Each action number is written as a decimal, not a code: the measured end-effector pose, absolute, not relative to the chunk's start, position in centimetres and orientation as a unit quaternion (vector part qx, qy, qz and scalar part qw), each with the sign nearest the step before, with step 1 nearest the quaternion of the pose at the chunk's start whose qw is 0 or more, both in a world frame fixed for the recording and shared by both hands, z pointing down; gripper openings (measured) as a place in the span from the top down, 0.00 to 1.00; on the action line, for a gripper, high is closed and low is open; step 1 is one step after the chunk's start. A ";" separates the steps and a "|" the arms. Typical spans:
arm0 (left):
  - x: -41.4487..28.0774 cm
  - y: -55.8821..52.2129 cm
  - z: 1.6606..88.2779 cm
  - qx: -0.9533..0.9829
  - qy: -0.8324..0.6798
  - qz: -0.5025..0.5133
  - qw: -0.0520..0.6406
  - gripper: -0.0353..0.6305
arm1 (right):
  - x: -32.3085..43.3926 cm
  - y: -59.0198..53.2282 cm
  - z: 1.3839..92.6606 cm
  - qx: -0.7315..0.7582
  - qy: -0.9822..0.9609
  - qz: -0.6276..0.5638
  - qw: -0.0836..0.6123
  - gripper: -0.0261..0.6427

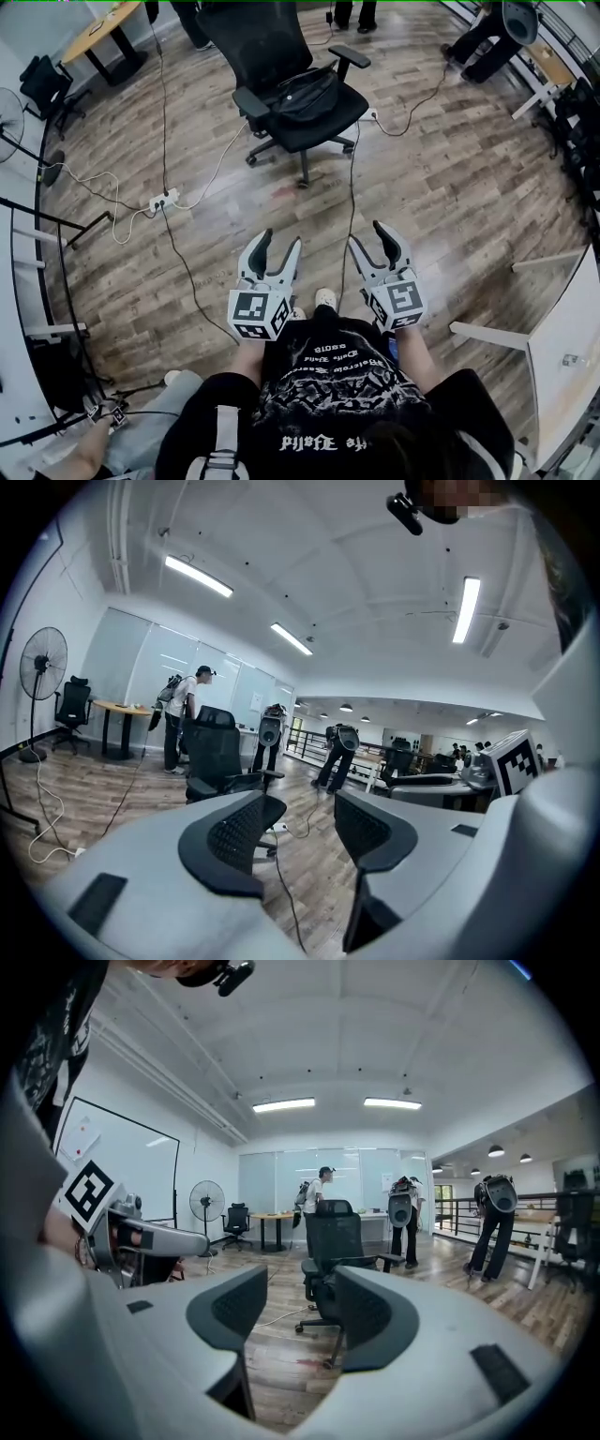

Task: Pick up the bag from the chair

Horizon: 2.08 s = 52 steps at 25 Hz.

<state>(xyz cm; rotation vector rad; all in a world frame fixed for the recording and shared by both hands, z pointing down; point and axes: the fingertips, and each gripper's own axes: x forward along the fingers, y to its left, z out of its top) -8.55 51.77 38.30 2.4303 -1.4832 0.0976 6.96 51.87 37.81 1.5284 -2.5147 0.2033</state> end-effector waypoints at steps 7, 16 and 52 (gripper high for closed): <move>-7.6 51.5 38.6 0.845 -0.510 0.052 0.151 0.44 | 9.0 51.8 38.3 0.531 -0.838 0.090 0.089 0.42; -5.4 50.9 37.9 0.850 -0.509 0.052 0.128 0.37 | 9.3 50.8 38.9 0.495 -0.859 0.074 0.109 0.44; -5.5 28.8 40.2 0.875 -0.460 0.061 0.138 0.37 | 8.5 29.8 39.7 0.526 -0.840 0.090 0.099 0.43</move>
